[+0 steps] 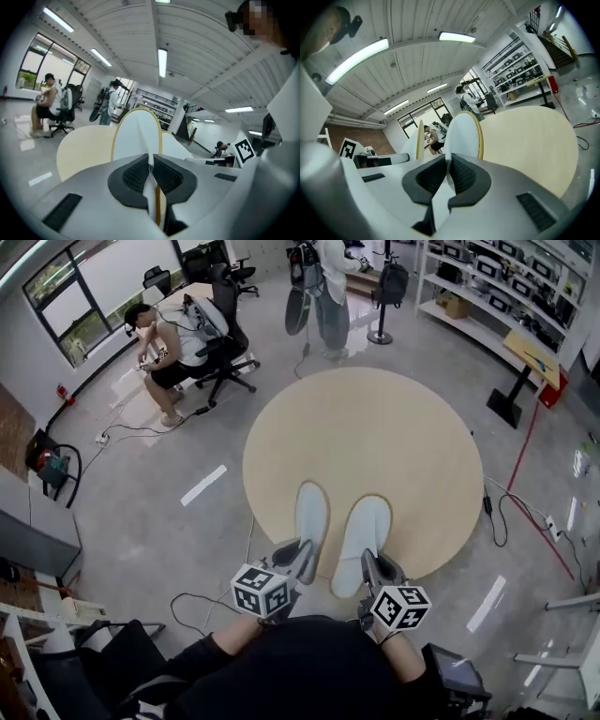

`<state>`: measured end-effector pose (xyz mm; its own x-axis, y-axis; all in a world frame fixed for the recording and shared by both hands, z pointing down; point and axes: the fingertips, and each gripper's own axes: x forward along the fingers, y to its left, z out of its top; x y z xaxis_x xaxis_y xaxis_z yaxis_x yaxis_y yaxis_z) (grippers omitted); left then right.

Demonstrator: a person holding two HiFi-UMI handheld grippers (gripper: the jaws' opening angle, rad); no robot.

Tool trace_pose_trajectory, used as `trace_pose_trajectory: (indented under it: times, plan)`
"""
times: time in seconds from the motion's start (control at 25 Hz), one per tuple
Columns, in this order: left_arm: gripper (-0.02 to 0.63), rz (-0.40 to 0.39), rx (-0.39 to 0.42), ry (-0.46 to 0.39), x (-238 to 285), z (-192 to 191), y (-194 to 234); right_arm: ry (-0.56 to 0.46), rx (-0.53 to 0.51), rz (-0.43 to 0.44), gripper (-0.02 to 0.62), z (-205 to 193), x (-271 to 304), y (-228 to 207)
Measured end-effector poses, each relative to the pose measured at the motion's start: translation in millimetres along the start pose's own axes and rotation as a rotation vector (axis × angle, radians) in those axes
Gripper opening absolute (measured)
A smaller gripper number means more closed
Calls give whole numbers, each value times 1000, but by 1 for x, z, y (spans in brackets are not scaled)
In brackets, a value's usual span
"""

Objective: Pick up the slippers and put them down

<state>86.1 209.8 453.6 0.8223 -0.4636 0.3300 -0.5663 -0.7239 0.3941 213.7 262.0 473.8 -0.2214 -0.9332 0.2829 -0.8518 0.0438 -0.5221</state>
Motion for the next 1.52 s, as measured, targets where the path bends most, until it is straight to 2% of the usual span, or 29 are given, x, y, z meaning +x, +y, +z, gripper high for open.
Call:
trace_pose_trajectory:
  times: [0.12,0.32,0.52,0.76,0.96,1.24,1.52]
  plan:
    - [34,31,-126,-8,-33,-5,52,29,-27,29,31,-8,36,42]
    - [34,9,-187,-42,-81,6,118,42,-58,32,31,-24,81,106]
    - [34,-26,-182,-71,-113,22,166,13,-83,-1,31,-34,111,151]
    - [33,-55,-184,-50,-158,22,219,40,-17,-38,31,-74,149,198]
    - [32,2,-269,-52,-192,4,278,132,-20,-1,31,-113,193,235]
    - [32,48,-346,-92,-204,5,315,201,-63,27,31,-119,231,255]
    - [32,169,-376,-130,-213,23,387,281,-54,158,31,-128,324,281]
